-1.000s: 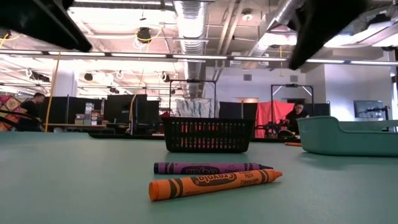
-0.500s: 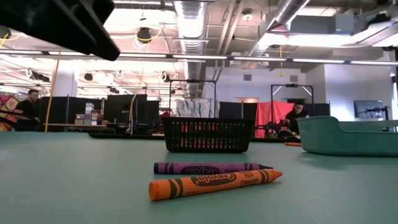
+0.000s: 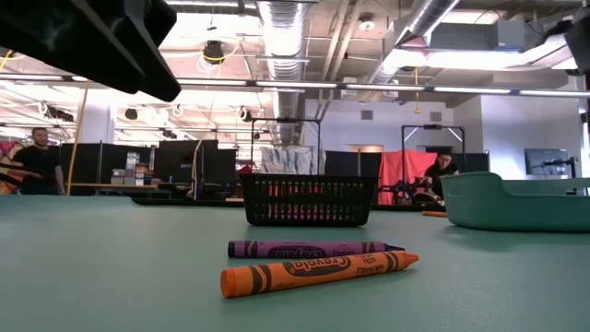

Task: Sort crayons
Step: Put the orange crayon into the orange bin

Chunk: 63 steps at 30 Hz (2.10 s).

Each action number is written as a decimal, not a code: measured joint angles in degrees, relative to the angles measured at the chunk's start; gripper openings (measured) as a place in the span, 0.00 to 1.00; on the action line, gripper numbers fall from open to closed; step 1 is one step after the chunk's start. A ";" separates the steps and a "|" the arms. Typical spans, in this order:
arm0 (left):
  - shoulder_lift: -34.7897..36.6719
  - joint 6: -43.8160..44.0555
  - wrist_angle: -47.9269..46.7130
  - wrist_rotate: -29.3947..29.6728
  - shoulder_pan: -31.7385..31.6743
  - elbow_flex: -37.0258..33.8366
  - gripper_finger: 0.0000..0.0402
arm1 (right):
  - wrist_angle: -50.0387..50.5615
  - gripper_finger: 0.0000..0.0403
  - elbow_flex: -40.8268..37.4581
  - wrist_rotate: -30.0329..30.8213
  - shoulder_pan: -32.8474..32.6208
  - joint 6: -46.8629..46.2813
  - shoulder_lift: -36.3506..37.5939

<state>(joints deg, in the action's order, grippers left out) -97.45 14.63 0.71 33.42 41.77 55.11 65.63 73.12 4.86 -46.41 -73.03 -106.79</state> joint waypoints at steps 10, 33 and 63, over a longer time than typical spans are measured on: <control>0.04 -0.03 -0.10 -1.67 0.00 0.00 0.31 | -25.89 0.53 -22.66 -0.26 -1.60 -7.48 12.64; 0.07 -3.37 2.48 -7.06 -1.89 0.00 0.31 | -21.81 0.02 -21.76 6.98 -5.71 -4.28 11.09; 0.09 -24.87 64.94 -17.76 -9.00 -15.28 0.31 | -76.20 0.01 -10.12 19.00 9.68 69.41 11.24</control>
<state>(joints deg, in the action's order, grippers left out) -97.36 -10.24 65.65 15.66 32.77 39.83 -10.57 63.00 23.86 -36.73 -3.62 -95.55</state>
